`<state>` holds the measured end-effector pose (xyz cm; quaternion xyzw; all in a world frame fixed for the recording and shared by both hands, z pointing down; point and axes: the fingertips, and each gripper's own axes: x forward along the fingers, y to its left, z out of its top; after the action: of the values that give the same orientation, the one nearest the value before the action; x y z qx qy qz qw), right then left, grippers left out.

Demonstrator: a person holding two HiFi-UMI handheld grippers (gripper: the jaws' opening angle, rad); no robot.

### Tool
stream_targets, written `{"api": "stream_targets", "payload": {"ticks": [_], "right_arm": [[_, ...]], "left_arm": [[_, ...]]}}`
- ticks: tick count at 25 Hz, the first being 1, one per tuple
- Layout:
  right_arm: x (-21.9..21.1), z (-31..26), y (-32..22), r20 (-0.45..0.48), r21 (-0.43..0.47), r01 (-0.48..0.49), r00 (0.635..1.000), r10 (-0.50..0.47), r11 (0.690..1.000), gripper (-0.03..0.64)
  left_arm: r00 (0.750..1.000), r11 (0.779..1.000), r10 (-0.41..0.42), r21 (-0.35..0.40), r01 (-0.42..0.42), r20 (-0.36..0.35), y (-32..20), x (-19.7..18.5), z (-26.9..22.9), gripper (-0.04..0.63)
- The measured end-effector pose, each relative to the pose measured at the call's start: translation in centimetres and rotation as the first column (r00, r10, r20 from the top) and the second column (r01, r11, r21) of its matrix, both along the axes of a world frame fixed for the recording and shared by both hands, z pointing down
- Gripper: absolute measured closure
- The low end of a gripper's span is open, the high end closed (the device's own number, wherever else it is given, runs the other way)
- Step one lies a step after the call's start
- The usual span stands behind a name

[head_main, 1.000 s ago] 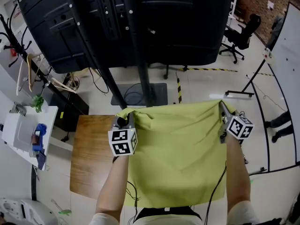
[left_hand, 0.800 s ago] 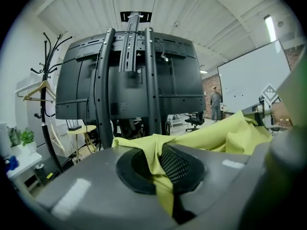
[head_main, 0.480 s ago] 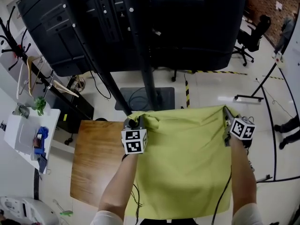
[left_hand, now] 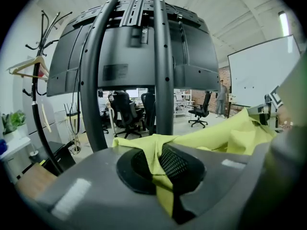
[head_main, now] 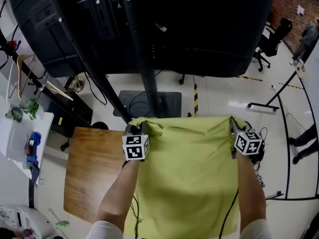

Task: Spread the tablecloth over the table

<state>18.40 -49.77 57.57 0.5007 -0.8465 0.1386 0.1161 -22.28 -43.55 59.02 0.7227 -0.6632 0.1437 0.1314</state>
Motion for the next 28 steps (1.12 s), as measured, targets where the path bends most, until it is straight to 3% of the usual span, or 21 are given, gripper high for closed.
{"api": "stream_targets", "payload": {"ticks": [23,28], "right_arm": [[-0.4,10.6,-4.7,-0.121,-0.160,0.004,0.992,-0.023,0.987,0.607],[0.0,11.8,-4.8,-0.108,-0.204,-0.002,0.994,-0.021,0.979,0.607]], "left_arm": [[1.000,0.984,-0.005,-0.178,0.004,-0.006,-5.1,-0.6,10.0,0.588],[0.999,0.978,0.036,-0.202,-0.041,-0.030,-5.2,-0.3,11.0,0.584]]}}
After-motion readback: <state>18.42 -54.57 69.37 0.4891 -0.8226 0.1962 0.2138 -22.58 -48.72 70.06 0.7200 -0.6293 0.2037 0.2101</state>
